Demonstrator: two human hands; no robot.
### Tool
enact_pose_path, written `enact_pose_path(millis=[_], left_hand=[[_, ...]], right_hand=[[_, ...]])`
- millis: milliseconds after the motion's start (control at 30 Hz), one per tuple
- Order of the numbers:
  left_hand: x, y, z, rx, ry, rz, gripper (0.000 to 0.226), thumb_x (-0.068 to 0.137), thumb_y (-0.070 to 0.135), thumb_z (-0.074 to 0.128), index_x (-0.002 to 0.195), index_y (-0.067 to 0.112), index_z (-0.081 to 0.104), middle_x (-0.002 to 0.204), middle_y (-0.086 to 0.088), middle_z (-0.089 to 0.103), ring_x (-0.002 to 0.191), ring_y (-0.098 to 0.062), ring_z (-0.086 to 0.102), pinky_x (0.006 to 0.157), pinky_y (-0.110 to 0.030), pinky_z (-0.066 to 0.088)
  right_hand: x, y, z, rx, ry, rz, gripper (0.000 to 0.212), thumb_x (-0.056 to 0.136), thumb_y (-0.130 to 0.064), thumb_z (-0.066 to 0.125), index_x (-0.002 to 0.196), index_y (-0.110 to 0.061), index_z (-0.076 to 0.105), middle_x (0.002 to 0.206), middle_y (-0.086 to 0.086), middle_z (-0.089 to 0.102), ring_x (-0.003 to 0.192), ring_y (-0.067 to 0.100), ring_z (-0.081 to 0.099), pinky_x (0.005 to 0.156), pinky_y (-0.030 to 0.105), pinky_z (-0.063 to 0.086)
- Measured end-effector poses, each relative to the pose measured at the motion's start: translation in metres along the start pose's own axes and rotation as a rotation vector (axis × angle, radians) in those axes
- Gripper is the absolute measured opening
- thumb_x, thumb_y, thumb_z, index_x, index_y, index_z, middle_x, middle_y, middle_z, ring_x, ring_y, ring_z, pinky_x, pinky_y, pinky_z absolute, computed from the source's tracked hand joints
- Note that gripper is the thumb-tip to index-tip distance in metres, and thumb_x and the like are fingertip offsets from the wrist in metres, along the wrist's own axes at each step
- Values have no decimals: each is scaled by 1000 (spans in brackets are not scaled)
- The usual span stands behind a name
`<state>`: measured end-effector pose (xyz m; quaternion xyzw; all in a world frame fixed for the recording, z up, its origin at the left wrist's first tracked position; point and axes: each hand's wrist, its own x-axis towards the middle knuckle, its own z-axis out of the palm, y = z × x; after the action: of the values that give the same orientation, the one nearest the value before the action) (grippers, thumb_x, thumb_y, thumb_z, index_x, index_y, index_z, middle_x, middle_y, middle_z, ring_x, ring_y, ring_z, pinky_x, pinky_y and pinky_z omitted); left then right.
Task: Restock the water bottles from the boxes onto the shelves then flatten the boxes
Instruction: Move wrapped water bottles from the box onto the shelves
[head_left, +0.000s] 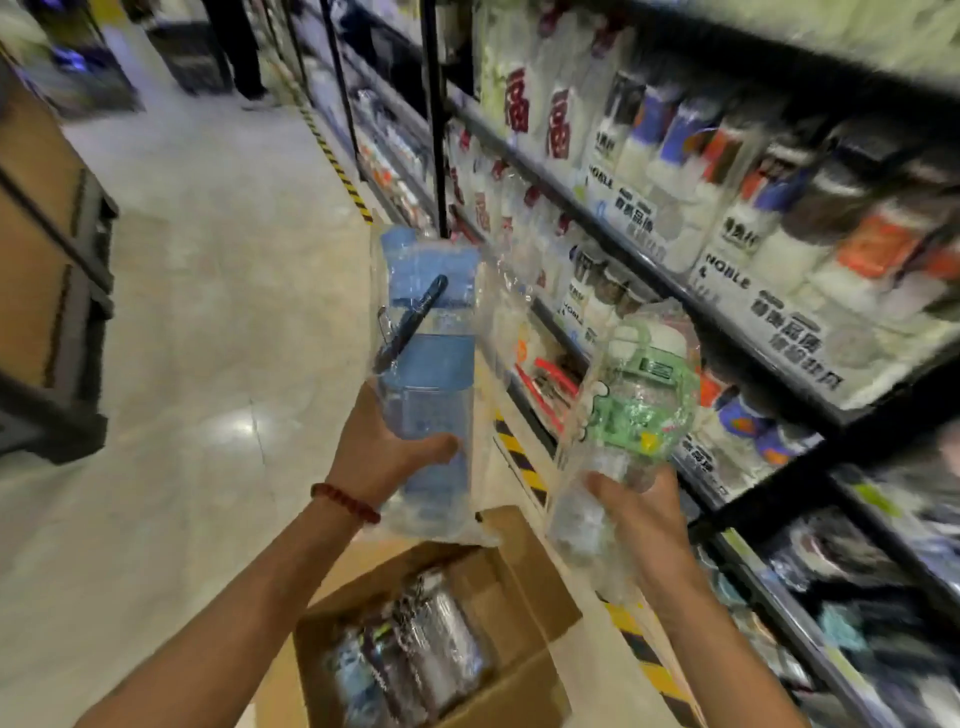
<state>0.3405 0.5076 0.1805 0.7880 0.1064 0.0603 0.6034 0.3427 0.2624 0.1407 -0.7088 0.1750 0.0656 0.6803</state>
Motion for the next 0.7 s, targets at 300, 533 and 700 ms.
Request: enact_pose_path(millis=[300, 533, 700], left_hand=[[-50, 105, 11, -196, -340, 215, 58, 36, 32, 78, 91, 23, 63, 81, 6, 73, 77, -10, 70, 63, -22, 54], [-101, 137, 27, -260, -536, 317, 68, 36, 35, 79, 100, 24, 60, 99, -4, 69, 92, -21, 67, 80, -40, 55], [-149, 161, 75, -332, -777, 336, 63, 39, 22, 81, 99, 13, 65, 83, 2, 74, 77, -14, 71, 66, -27, 59]], right_hand=[[-106, -66, -68, 131, 259, -290, 41, 81, -11, 70, 114, -26, 51, 104, -8, 62, 94, 11, 61, 73, 26, 45], [-215, -71, -113, 183, 535, -334, 66, 80, -24, 74, 134, -22, 36, 123, -5, 48, 111, 18, 49, 96, 40, 43], [-291, -61, -152, 123, 746, -329, 64, 78, -27, 75, 130, -21, 37, 126, -2, 48, 110, 18, 48, 89, 36, 41]])
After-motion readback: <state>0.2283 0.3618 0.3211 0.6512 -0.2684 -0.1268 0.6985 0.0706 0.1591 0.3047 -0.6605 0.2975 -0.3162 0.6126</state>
